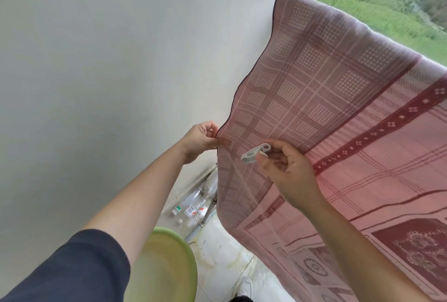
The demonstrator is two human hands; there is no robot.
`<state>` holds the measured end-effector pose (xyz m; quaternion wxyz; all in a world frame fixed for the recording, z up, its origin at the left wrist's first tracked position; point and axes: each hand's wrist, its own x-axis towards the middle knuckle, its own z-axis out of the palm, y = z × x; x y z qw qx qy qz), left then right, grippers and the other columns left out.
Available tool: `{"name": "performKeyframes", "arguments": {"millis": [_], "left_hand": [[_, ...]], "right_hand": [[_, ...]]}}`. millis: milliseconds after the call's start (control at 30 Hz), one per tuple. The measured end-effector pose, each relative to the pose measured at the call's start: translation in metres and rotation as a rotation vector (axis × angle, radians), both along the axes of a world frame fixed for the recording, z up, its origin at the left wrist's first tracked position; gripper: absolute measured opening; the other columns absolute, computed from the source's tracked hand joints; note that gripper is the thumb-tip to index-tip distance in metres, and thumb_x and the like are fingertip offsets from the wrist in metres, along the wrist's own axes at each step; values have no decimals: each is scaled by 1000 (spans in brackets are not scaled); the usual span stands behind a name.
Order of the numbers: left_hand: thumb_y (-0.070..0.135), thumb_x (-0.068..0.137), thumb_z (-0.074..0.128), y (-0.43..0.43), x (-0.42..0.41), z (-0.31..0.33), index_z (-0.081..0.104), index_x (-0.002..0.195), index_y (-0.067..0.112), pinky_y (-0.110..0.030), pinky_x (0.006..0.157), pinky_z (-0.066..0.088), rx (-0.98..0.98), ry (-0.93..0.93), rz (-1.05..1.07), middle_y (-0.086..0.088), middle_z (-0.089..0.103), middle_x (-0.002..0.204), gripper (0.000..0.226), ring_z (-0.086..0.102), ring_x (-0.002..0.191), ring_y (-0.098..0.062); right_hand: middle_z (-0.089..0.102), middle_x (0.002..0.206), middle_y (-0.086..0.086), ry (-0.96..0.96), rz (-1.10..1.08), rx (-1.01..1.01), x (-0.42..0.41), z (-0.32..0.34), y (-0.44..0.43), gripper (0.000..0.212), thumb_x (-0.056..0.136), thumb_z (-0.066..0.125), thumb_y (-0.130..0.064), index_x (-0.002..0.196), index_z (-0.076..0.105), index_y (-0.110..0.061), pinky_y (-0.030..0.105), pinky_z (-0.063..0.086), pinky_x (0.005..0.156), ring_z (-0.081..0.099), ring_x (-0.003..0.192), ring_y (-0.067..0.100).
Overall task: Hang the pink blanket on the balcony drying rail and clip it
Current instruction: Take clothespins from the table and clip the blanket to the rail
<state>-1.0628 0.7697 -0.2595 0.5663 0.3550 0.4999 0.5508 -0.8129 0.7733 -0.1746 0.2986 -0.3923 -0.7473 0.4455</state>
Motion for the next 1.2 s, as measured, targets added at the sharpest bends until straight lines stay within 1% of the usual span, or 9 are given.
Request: {"name": "performKeyframes", "arguments": {"millis": [133,267,433,567,633,700,867,1100,1200], "left_hand": [[25,80,79,2,4,9,55,129,16,-44,96,44,-37,113,-98,-13,62,105,55,61,99,-17],[41,81,75,19,13,40,38,146,29,-48,113,30,40,-16,-236,3,41,151,76,41,137,-13],[33,88,69,33,23,59,60,129,12,-30,93,50,173,-160,-306,-7,65,126,48,60,118,-20],[27,84,73,35,21,48,65,116,4,-45,101,49,133,-280,-169,-14,67,115,40,62,108,-25],[25,84,71,33,21,51,67,108,9,-38,87,55,131,-288,-176,-9,70,104,29,65,96,-21],[22,83,72,31,22,57,61,110,10,-33,79,57,151,-268,-165,-7,69,100,31,65,92,-19],[8,92,64,26,13,64,58,129,1,-40,98,50,176,-142,-156,-25,59,126,38,61,113,-27],[8,97,56,17,29,64,61,120,-1,-31,84,54,218,-186,-8,-11,68,107,25,65,99,-21],[2,98,46,19,49,72,58,107,4,-31,77,56,229,-334,31,-12,66,94,15,65,83,-20]], "right_hand": [[73,107,-12,79,-3,65,-14,22,-1,32,82,71,-52,111,67,-39,33,59,86,70,99,10],[73,108,-10,133,-18,117,-20,46,-1,32,84,70,-53,113,67,-39,37,58,88,70,101,13],[74,105,-5,241,-64,237,-12,88,5,32,90,69,-46,118,66,-29,24,57,81,71,98,13],[74,98,-6,370,-40,316,-16,120,9,26,93,69,-29,117,66,-21,18,55,75,70,86,9],[73,96,-9,369,-7,338,-24,127,9,28,93,69,-25,119,64,-16,17,55,74,69,84,6],[73,97,-8,322,7,373,-33,132,8,33,93,70,-24,122,63,-11,19,56,75,70,86,6],[72,102,1,163,22,534,-60,151,13,37,92,71,-29,126,63,-18,20,56,79,71,88,7],[68,89,-18,-299,113,604,-116,204,31,44,84,75,-41,124,68,-25,17,53,83,66,82,-7],[72,91,-9,-625,180,582,-139,222,46,40,79,78,-46,113,72,-26,26,56,79,69,80,8]]}}
